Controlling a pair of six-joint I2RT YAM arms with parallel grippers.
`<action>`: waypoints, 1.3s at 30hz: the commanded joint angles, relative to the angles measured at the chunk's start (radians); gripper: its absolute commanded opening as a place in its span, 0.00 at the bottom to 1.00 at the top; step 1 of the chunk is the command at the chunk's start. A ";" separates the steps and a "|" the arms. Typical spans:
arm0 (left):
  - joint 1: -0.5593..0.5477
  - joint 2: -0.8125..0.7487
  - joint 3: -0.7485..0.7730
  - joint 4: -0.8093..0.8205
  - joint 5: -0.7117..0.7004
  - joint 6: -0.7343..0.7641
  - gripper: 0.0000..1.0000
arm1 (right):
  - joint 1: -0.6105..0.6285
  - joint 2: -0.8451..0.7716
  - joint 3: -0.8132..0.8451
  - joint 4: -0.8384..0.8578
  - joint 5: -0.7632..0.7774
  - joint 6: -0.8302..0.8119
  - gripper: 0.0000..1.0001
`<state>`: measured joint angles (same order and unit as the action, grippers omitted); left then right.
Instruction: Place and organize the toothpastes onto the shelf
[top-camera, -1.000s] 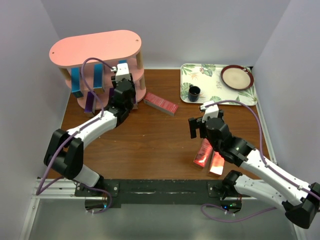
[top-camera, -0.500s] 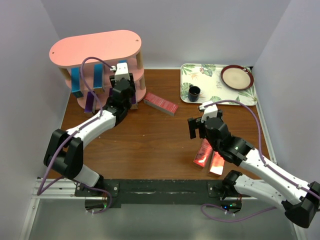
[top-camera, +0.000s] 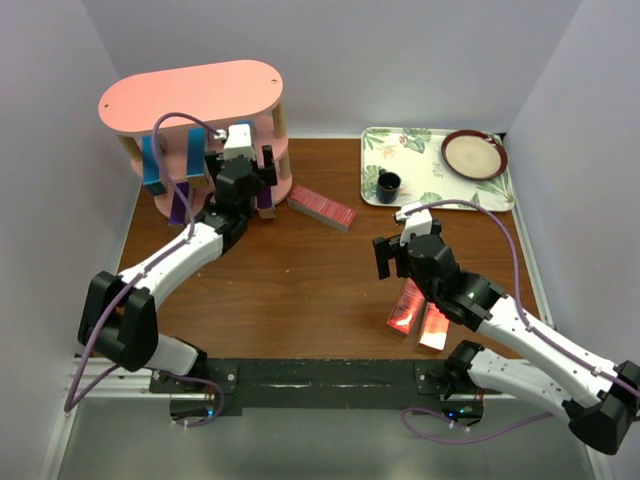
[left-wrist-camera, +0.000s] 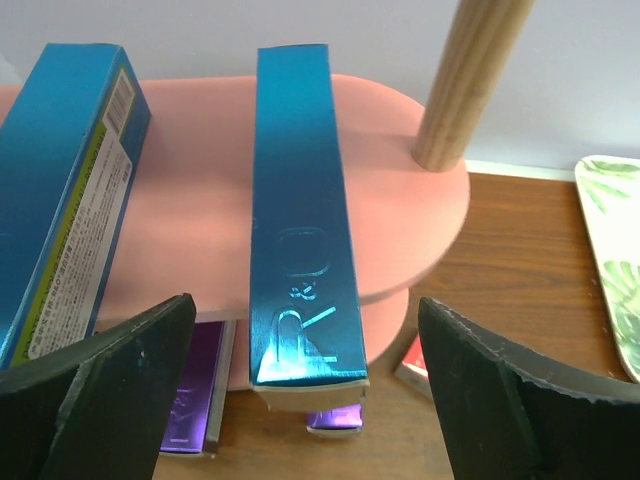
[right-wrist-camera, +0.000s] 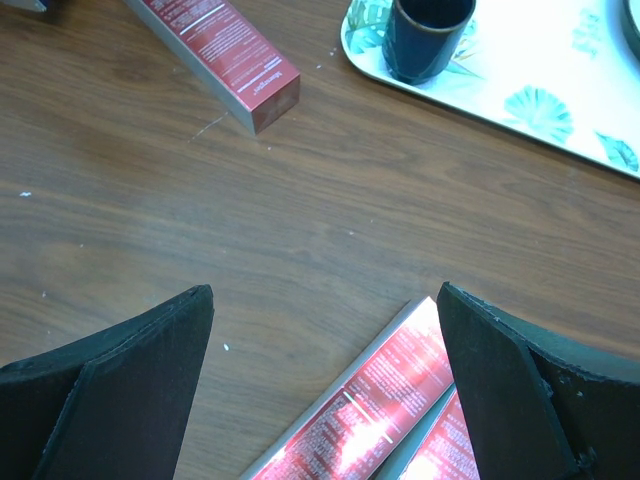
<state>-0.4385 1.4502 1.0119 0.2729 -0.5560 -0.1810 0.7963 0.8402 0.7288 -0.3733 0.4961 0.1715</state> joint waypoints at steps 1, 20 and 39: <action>0.006 -0.105 0.051 -0.099 0.097 -0.035 1.00 | -0.005 0.016 0.018 0.028 -0.036 -0.006 0.98; 0.004 -0.759 -0.261 -0.360 0.551 0.141 1.00 | -0.209 0.471 0.233 0.143 -0.413 -0.099 0.98; 0.021 -0.929 -0.455 -0.308 0.604 0.152 1.00 | -0.247 1.122 0.750 0.041 -0.522 -0.409 0.99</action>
<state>-0.4263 0.5381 0.5636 -0.0692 0.0486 -0.0551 0.5560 1.9003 1.3788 -0.2573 0.0250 -0.1493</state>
